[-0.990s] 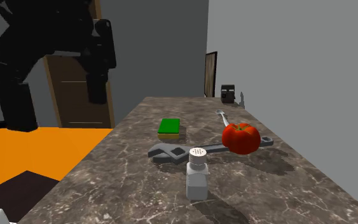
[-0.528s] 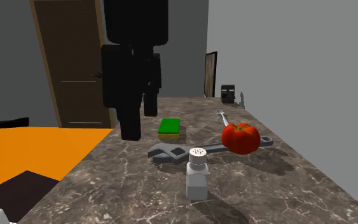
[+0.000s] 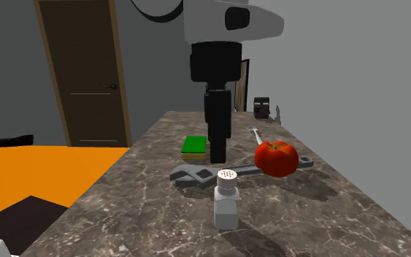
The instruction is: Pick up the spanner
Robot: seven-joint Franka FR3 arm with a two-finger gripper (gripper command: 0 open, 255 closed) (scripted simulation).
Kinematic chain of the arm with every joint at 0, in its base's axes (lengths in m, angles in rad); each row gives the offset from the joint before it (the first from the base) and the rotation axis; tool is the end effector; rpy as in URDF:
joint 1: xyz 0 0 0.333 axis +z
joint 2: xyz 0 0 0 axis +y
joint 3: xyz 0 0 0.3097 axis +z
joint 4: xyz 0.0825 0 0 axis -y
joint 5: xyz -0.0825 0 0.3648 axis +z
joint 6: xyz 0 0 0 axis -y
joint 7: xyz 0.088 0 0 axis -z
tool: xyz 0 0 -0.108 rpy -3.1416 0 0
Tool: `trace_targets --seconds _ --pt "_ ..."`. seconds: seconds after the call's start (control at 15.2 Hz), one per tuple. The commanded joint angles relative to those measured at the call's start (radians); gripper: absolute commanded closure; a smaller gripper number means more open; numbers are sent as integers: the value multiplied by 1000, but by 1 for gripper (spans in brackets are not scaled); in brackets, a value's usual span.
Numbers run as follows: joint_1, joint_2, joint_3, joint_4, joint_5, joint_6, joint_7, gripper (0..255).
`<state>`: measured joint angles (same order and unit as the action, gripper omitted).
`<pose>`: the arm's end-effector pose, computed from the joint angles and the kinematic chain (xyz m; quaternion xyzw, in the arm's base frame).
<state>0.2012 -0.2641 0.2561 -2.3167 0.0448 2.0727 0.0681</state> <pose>0.4024 0.2048 0.4473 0.9838 0.1789 0.0095 0.0113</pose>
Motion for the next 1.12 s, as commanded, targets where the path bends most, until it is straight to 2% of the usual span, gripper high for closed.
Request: trace_targets --seconds 0.0,0.33,0.66,1.06 --pt "15 55 29 21 -10 41 22 0" --pt "46 213 87 120 -68 110 78 0" --pt "91 377 127 241 -155 154 142 0" --pt "101 427 124 224 -186 217 166 0"
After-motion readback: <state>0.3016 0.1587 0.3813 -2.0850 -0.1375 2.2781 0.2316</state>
